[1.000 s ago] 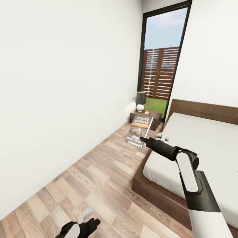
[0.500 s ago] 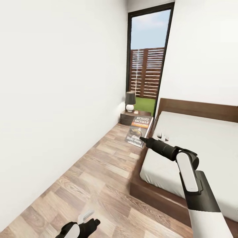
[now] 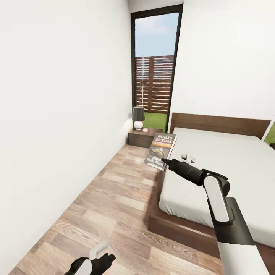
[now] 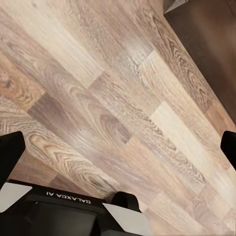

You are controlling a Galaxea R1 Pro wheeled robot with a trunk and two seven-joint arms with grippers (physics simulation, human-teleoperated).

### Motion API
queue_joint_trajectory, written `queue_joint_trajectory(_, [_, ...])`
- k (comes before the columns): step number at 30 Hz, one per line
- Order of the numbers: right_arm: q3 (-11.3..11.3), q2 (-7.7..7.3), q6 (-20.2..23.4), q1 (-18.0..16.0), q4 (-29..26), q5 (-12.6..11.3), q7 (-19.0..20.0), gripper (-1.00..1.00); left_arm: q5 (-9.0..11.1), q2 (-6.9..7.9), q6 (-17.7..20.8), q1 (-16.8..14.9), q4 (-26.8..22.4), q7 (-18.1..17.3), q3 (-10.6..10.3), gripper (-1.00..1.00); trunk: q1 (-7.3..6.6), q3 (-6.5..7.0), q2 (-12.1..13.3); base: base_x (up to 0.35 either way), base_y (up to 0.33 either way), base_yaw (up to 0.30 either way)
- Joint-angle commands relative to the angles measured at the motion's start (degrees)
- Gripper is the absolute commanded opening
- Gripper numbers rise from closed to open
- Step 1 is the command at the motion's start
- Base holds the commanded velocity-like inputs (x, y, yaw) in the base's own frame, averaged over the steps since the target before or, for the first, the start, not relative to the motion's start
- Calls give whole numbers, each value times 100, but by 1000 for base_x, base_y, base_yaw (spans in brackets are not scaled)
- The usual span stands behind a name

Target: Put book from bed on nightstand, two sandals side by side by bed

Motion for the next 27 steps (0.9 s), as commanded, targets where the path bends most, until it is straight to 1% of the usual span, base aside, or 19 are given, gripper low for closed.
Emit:
queue_joint_trajectory(1, [-8, 3, 32, -7, -1, 30, 44, -100, 60, 9, -1, -3, -14, 54, -31, 100, 3, -7, -5, 192, 286, -265])
queue_joint_trajectory(5, [-8, 6, 30, -7, 4, 30, 44, -100, 60, 10, -1, -2, -13, 54, -31, 100, 3, -7, -5, 191, 286, -235])
queue_joint_trajectory(8, [-3, 2, 26, -7, 1, 31, 44, -100, 66, 13, 13, -3, -13, 47, -28, 100, 3, -7, -5, 189, 287, -110])
queue_joint_trajectory(13, [1, 3, 24, -7, 1, 28, 44, -100, 70, 20, 34, -5, -13, -31, -25, 100, 3, -7, -5, 188, 287, -39])
queue_joint_trajectory(14, [6, 3, 24, -7, 0, 33, 44, -100, 69, 27, 49, -2, -6, -172, -23, 100, 3, -7, -5, 187, 287, -5])
queue_joint_trajectory(27, [9, 0, 23, -7, 0, 34, 50, -100, 62, 28, 52, -4, -4, -201, -22, 100, 3, -7, -5, 187, 287, -1])
